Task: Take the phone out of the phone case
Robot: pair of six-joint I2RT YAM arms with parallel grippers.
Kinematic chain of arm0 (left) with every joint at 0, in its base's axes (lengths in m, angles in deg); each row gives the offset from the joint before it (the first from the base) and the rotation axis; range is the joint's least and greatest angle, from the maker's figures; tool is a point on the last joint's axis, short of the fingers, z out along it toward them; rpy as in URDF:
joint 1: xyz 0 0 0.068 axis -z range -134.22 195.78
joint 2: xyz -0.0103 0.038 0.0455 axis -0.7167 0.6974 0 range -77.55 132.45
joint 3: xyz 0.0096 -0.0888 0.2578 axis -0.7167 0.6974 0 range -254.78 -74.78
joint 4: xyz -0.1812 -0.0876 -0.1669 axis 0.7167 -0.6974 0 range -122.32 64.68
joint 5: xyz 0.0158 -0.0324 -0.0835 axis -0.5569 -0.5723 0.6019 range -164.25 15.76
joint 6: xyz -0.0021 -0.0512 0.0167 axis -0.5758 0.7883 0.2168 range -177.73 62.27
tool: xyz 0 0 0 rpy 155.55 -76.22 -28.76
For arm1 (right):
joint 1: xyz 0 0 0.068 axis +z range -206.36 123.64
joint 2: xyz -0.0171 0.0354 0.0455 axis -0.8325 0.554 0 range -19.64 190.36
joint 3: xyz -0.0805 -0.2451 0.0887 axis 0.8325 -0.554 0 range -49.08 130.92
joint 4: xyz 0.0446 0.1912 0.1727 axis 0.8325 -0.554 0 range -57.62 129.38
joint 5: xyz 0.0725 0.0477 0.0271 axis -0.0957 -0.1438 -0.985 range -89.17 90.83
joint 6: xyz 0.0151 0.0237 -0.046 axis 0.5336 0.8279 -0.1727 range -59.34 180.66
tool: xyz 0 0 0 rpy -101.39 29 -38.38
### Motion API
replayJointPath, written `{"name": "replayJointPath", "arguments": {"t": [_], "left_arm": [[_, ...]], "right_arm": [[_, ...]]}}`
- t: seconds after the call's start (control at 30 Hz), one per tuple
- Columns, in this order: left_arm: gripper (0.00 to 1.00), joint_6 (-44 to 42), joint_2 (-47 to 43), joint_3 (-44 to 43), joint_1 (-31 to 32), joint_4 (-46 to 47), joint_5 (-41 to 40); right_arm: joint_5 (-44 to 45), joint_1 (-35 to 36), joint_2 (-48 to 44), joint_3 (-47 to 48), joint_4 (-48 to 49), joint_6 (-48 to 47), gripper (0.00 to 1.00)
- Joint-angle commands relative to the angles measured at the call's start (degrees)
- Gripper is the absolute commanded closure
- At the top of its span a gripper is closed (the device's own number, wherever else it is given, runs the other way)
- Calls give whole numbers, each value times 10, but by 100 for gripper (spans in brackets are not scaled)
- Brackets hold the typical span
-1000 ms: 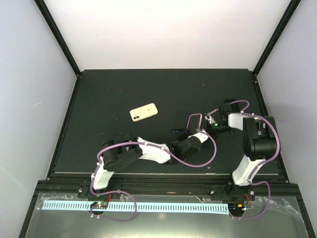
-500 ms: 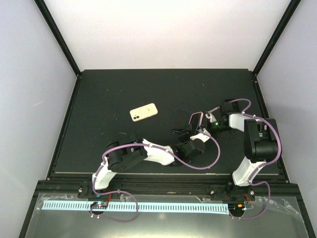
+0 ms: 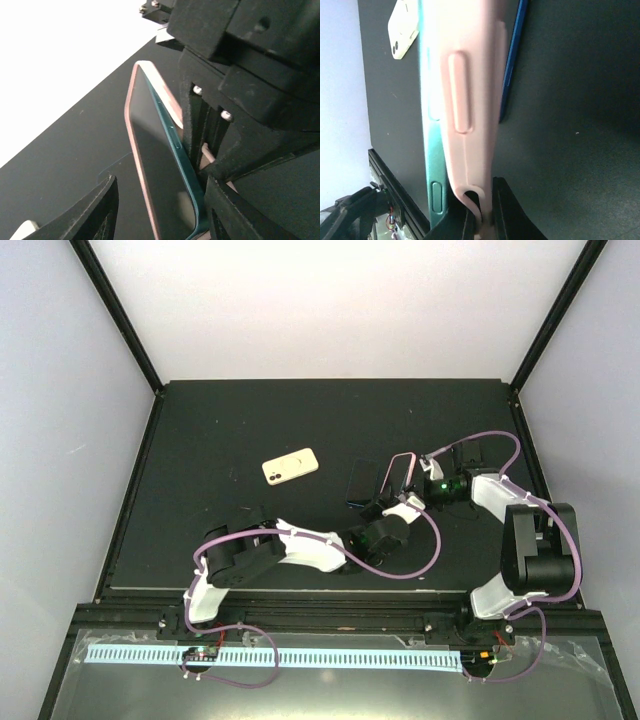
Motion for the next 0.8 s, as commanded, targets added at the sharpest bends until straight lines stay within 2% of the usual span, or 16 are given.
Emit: {"name": "replayJointPath", "arguments": {"t": [0.0, 0.2, 0.4, 0.5, 0.67, 0.73, 0.77], "left_arm": [[49, -7, 3, 37, -36, -66, 24], [37, -8, -2, 40, -36, -65, 3], [39, -17, -26, 65, -37, -38, -23], [46, -58, -23, 61, -37, -22, -41], [67, -158, -10, 69, -37, 56, -50], [79, -171, -16, 79, -37, 69, -37], [81, -166, -23, 84, -37, 66, -28]], "right_arm": [[-102, -5, -39, 0, -24, -24, 99], [-117, -5, -54, 0, -19, -27, 99], [-138, -8, -67, 1, -13, -25, 99], [-158, -8, -76, -6, -5, -22, 99], [-160, -8, -93, -12, -1, -22, 99], [-152, -9, -98, -12, -2, -23, 99], [-146, -8, -100, -8, -9, -27, 99]]}}
